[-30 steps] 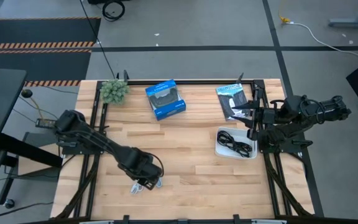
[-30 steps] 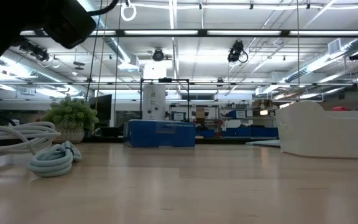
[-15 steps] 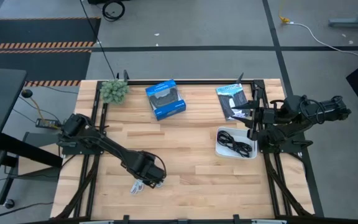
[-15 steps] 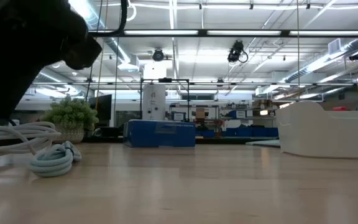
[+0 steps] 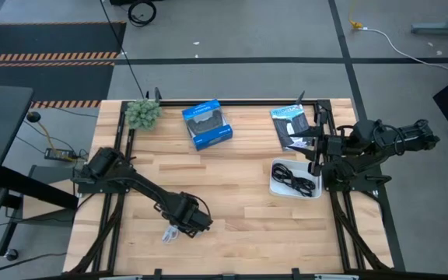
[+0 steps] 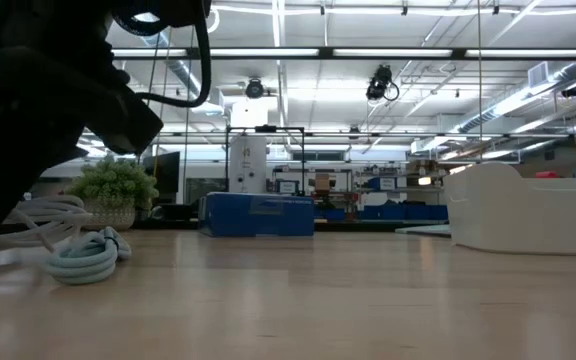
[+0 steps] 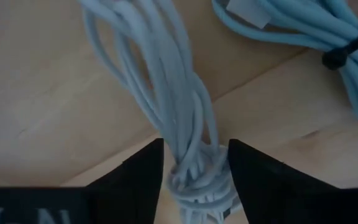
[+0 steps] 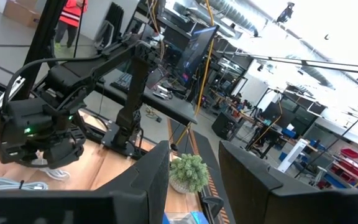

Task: Pick and place USB-C Cables
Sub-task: Put the white USB cable into the white bin

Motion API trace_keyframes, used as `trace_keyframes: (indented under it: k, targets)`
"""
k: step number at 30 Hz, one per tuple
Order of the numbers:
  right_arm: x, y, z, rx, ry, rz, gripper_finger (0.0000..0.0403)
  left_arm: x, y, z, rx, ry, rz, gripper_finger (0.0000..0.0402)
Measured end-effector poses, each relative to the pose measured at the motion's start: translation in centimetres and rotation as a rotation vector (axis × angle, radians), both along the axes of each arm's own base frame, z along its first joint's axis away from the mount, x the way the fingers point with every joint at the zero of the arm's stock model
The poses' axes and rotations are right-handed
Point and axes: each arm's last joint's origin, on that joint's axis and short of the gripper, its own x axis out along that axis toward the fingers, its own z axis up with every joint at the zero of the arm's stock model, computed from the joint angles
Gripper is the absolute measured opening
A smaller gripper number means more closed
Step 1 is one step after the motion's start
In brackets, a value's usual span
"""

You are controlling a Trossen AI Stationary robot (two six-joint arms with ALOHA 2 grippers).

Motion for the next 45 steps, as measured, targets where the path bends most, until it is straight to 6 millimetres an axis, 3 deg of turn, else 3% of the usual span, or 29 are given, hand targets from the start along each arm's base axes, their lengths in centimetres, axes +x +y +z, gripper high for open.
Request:
trace_keyframes:
  k: [14, 21, 24, 31, 40, 45]
  targets:
    - [0.0, 0.0, 0.0, 0.002, 0.0, 0.0, 0.0146, 0.1, 0.3, 0.0, -0.009, 0.007, -0.011, 0.0046]
    - [0.0, 0.0, -0.1, 0.027, 0.008, 0.002, 0.0146, 0.2, 0.6, 0.1, -0.04, 0.014, -0.08, 0.004]
    - [0.0, 0.0, -0.1, 0.04, 0.008, -0.009, 0.0146, 0.7, 0.8, 1.1, -0.048, 0.016, -0.12, 0.004]
    - [0.0, -0.1, -0.4, 0.09, 0.034, -0.028, 0.0146, 2.9, 2.0, 5.8, -0.019, -0.042, -0.231, 0.004]
    - [0.0, -0.1, -0.7, 0.133, 0.062, -0.027, 0.0146, 4.4, 4.2, 15.2, 0.179, -0.173, -0.313, 0.004]
    - [0.0, -0.1, -0.7, 0.134, 0.064, -0.027, 0.0146, 4.6, 4.8, 19.9, 0.28, -0.354, -0.352, 0.004]
